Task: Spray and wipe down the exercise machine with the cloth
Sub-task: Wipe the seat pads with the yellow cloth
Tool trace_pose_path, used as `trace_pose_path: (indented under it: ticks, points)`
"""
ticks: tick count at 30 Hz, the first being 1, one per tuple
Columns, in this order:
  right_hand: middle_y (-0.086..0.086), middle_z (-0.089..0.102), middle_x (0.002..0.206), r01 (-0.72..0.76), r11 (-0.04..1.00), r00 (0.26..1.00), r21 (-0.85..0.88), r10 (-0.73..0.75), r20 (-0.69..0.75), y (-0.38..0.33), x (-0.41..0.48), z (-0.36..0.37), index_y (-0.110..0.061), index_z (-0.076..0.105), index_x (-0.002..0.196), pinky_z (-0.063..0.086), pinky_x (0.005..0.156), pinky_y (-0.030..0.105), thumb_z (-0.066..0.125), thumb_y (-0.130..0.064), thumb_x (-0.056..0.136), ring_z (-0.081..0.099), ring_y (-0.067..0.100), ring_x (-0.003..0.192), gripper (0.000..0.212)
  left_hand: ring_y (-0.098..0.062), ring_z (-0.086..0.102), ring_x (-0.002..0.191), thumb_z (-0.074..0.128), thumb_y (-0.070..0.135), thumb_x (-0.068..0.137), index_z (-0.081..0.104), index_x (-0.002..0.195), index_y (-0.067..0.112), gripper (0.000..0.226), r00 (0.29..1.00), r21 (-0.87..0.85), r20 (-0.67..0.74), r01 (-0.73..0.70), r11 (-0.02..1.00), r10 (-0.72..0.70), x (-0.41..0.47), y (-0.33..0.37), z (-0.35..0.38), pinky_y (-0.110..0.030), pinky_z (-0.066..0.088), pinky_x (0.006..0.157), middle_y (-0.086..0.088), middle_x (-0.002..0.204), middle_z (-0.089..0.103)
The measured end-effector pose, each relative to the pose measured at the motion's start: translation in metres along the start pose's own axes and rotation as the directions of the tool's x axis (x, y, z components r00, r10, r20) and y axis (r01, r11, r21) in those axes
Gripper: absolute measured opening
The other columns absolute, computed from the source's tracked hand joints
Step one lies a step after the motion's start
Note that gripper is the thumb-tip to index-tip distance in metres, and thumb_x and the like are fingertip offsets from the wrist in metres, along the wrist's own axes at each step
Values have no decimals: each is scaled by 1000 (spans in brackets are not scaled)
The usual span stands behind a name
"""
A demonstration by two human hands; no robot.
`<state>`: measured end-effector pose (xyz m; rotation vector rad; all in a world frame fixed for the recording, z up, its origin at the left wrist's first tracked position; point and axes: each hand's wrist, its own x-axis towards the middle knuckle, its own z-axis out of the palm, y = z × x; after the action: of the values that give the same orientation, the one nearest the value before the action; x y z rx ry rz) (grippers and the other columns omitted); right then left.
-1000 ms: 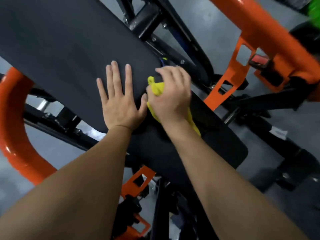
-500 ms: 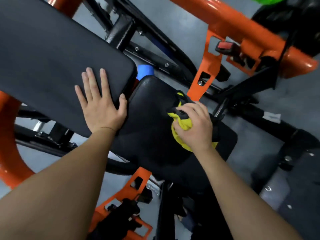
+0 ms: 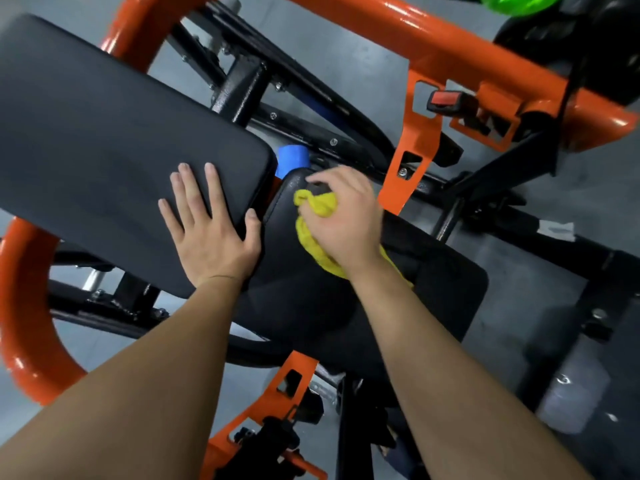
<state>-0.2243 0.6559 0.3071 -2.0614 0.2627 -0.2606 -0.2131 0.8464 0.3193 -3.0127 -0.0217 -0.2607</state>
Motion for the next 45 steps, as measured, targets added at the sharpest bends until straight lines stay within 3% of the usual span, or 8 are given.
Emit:
trace_pose_path:
  ticks: [6,11,17,22,31,34,40,45]
  points:
    - [-3,67,107,174,981,972,83,-185,145,17,3,-10,-16,73,104,44,102,29,76,-22,73,58,20,114,32,-32,2,159,38,53,98,8,165,17,82,1000,16,16,-5,1000,5,-1,1,-2,-55,3,127,-16,172,4]
    - [-4,66,109,-13,999,1000,46,12,9,75,-41,-58,-17,72,103,45,99,30,72,-22,76,59,19,109,27,-30,0,159,39,55,97,5,165,19,84,999,23,38,17,1000,-18,-1,4,-3,-55,2,127,-15,172,2]
    - [-7,64,108,-122,992,991,-26,123,51,120,-71,-99,-19,73,104,49,97,39,72,-25,79,61,19,109,26,-32,1,159,40,57,97,7,165,19,85,999,16,32,21,1000,-22,1,2,-2,-55,2,127,-16,172,3]
    - [-11,63,102,-164,981,985,-107,168,28,87,-46,-81,-24,74,101,48,91,33,67,-35,76,62,19,101,28,-32,3,159,39,58,97,9,165,17,85,1000,11,22,23,1000,-23,1,1,-1,-56,3,127,-16,171,4]
    - [-12,65,104,68,997,973,-33,-59,222,-17,46,4,-28,72,101,40,84,25,74,-39,75,60,16,103,29,-33,6,159,37,59,98,13,165,16,84,1000,31,3,1,1000,-1,0,0,0,-55,6,127,-17,171,8]
    - [-10,65,107,22,995,990,95,-35,137,6,25,-15,-25,73,103,51,90,37,70,-37,76,63,15,104,30,-32,5,159,38,59,97,12,165,16,84,1000,20,16,2,1000,-3,0,0,-1,-55,6,127,-16,171,7]
    - [-9,64,108,-183,983,983,-20,183,17,94,-41,-86,-23,73,106,45,95,22,74,-23,80,63,13,104,26,-31,5,159,40,57,97,12,165,17,84,1000,24,16,7,1000,-8,0,1,-1,-55,6,127,-16,171,7]
    - [-11,65,107,-407,911,913,-72,403,-62,132,-75,-121,-30,72,103,45,92,25,64,-42,74,63,13,104,32,-32,6,159,40,56,97,12,165,16,83,1000,29,9,8,1000,-8,0,1,-1,-55,6,127,-16,171,7]
